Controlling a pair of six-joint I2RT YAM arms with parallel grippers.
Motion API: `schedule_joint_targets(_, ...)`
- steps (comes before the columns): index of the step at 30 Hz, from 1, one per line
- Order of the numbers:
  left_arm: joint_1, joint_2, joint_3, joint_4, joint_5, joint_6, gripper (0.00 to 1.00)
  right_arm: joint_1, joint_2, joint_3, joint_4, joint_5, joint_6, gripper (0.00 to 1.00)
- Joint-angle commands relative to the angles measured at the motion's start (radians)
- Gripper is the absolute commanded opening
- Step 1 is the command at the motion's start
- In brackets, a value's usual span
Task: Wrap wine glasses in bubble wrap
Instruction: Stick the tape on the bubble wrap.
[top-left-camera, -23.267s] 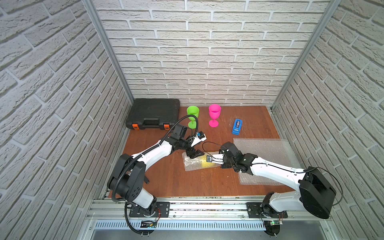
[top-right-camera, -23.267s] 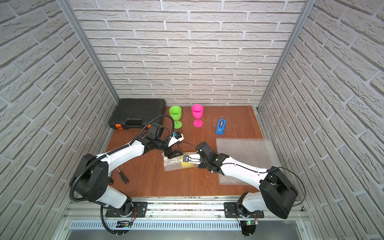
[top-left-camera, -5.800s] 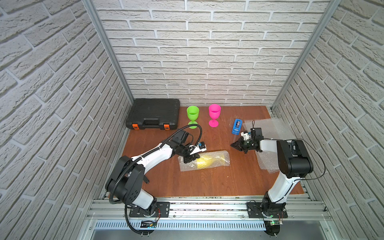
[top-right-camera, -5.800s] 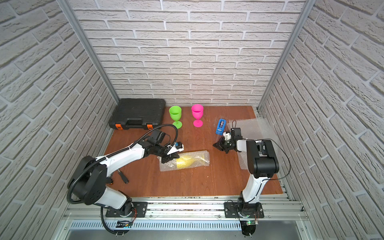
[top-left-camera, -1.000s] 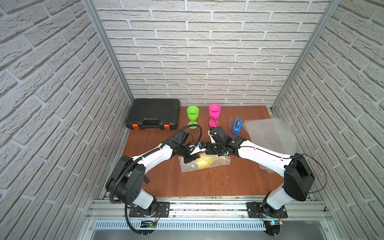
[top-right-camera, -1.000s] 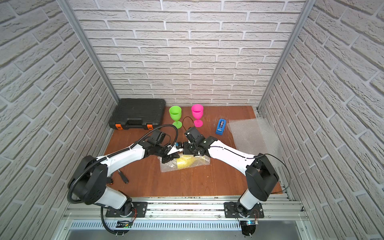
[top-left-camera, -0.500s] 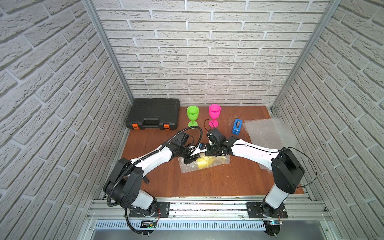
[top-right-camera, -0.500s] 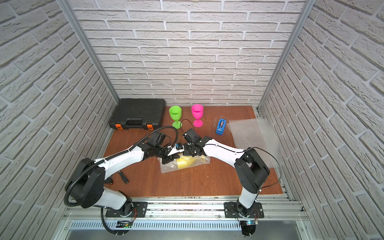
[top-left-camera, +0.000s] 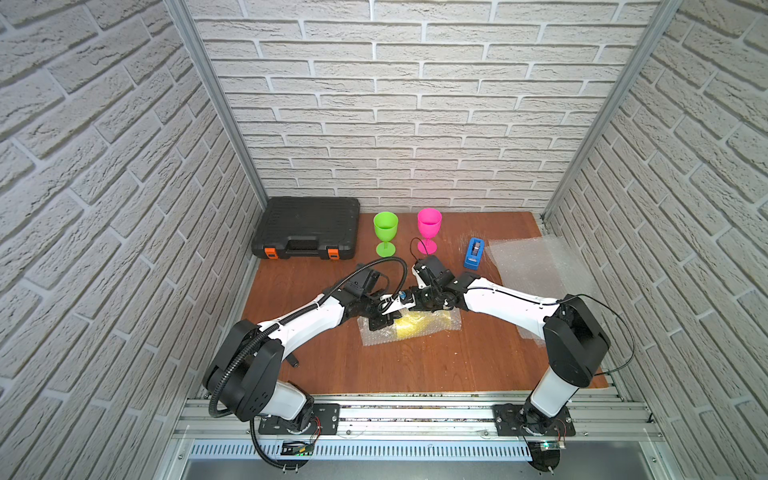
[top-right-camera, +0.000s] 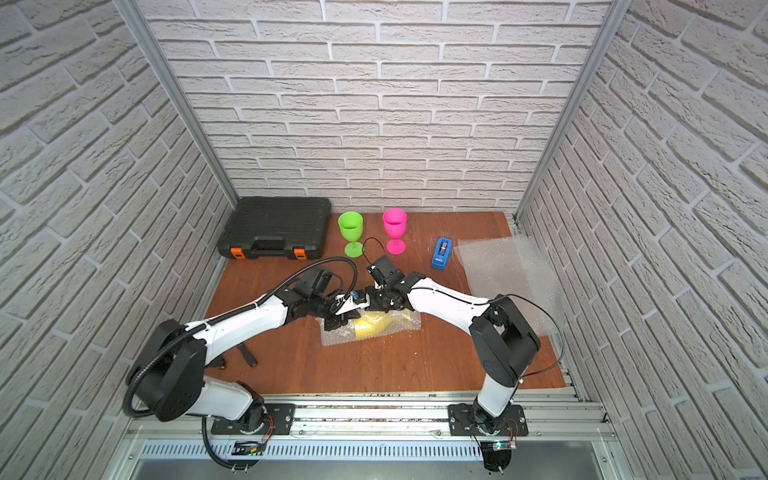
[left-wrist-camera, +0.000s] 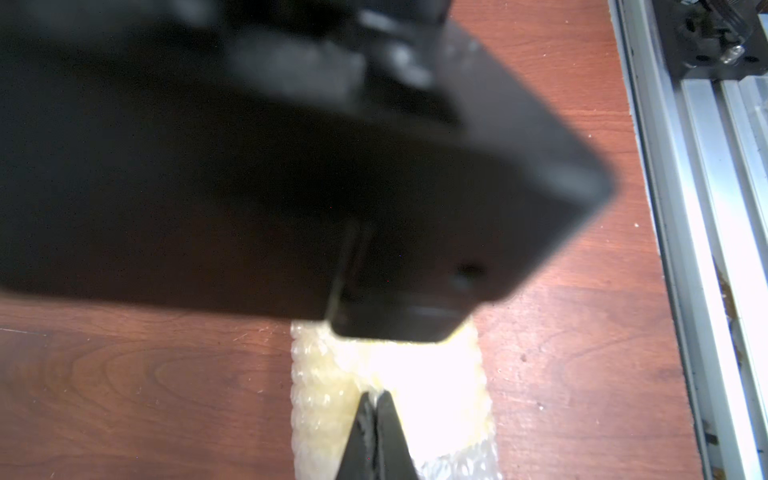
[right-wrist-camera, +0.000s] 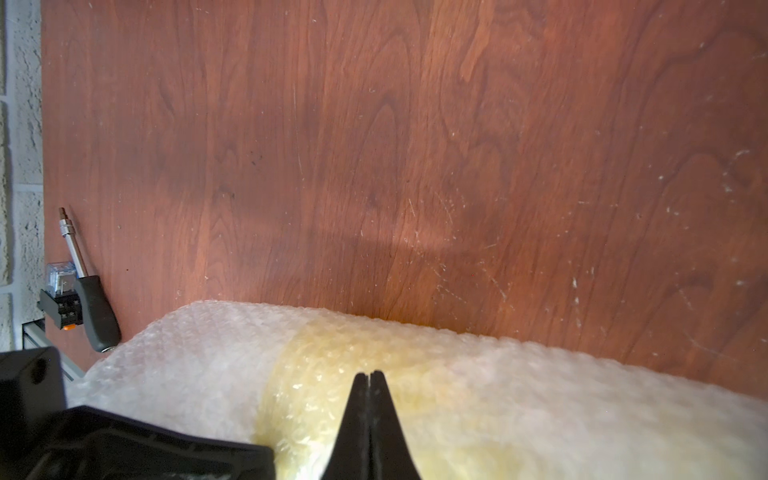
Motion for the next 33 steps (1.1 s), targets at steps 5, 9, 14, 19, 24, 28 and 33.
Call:
schedule_joint_targets(5,-0.013,-0.025,-0.026,-0.005,-0.009,0.021,0.0,-0.005,0.027,0.028,-0.121,0.107,-0.021,0.08)
schedule_joint_targets(9,-0.014,-0.028,-0.024,-0.01,-0.015,0.022,0.0,-0.006,0.039,0.03,-0.2,0.191,-0.055,0.18)
schedule_joint_targets(14,-0.013,-0.031,-0.026,-0.015,-0.021,0.024,0.0,-0.029,-0.021,0.034,-0.314,0.312,-0.093,0.33)
schedule_joint_targets(19,-0.014,-0.021,-0.019,-0.018,-0.022,0.025,0.0,-0.064,-0.142,0.028,-0.364,0.307,-0.132,0.39)
schedule_joint_targets(24,-0.013,-0.019,-0.022,-0.009,-0.023,0.024,0.0,-0.064,-0.252,-0.051,-0.219,-0.026,-0.153,0.34)
schedule_joint_targets(28,-0.013,-0.024,-0.033,0.009,-0.019,0.016,0.0,-0.058,-0.26,-0.171,0.001,-0.344,-0.077,0.2)
schedule_joint_targets(33,-0.011,-0.022,-0.031,0.012,-0.018,0.019,0.0,-0.021,-0.217,-0.265,0.12,-0.424,-0.041,0.1)
